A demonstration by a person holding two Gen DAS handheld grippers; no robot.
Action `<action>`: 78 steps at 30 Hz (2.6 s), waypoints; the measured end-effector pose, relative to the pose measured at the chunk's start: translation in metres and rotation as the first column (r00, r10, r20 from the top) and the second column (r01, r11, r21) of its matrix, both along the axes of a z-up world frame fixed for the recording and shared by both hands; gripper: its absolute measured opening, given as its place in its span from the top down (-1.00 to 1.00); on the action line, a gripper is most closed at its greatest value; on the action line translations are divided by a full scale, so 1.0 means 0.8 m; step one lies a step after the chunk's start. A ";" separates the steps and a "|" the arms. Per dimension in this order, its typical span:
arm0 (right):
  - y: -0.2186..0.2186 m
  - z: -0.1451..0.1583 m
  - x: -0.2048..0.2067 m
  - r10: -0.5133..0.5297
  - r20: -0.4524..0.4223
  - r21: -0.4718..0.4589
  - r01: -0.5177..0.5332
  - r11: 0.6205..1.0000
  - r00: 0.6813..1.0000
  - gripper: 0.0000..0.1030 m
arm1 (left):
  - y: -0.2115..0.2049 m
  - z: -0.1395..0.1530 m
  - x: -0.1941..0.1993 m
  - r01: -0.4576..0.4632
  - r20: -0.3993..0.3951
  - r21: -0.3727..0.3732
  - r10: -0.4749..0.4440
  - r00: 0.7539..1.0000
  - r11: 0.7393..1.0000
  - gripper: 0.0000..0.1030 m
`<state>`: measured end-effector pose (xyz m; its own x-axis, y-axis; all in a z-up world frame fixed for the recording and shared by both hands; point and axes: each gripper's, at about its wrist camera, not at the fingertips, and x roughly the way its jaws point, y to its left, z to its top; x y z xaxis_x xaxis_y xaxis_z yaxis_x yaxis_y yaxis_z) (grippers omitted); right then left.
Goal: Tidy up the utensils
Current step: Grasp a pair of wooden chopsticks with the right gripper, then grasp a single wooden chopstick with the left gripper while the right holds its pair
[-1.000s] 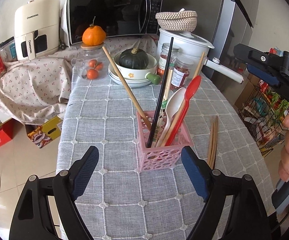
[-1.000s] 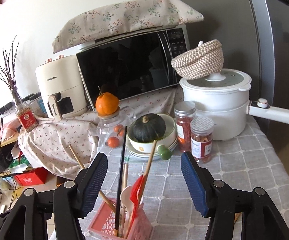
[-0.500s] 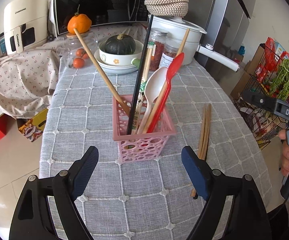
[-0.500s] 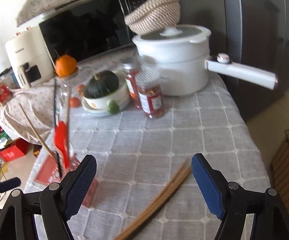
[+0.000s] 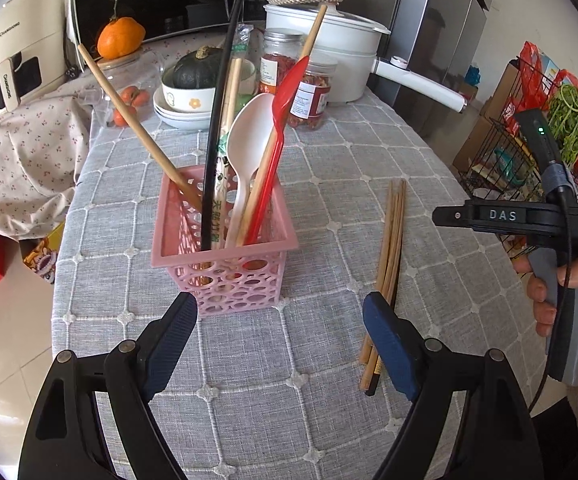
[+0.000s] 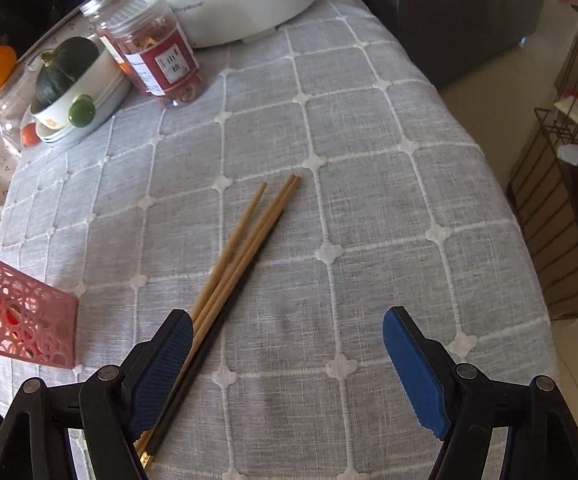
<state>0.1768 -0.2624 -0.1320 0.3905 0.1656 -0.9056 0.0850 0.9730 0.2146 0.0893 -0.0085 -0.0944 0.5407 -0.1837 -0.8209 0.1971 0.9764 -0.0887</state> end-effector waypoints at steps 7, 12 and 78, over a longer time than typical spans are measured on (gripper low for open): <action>0.024 -0.025 0.027 0.014 -0.038 -0.042 -0.016 0.999 0.999 -0.54 | -0.006 0.004 0.000 0.016 0.010 -0.008 -0.016 1.000 1.000 -0.68; 0.036 -0.042 0.045 0.019 -0.065 -0.031 -0.021 0.999 0.998 -0.06 | -0.010 0.007 -0.003 0.038 0.019 0.001 -0.038 0.999 0.999 -0.68; -0.071 -0.048 0.023 0.048 -0.156 -0.029 -0.053 0.998 0.987 0.35 | -0.178 -0.051 0.133 0.175 -0.127 0.143 -0.158 0.979 0.974 0.88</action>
<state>0.1951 -0.3189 -0.1701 0.2370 0.1506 -0.9598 0.0650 0.9832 0.1703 0.1953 -0.1506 -0.1355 0.4145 -0.1314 -0.9005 0.3552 0.9344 0.0272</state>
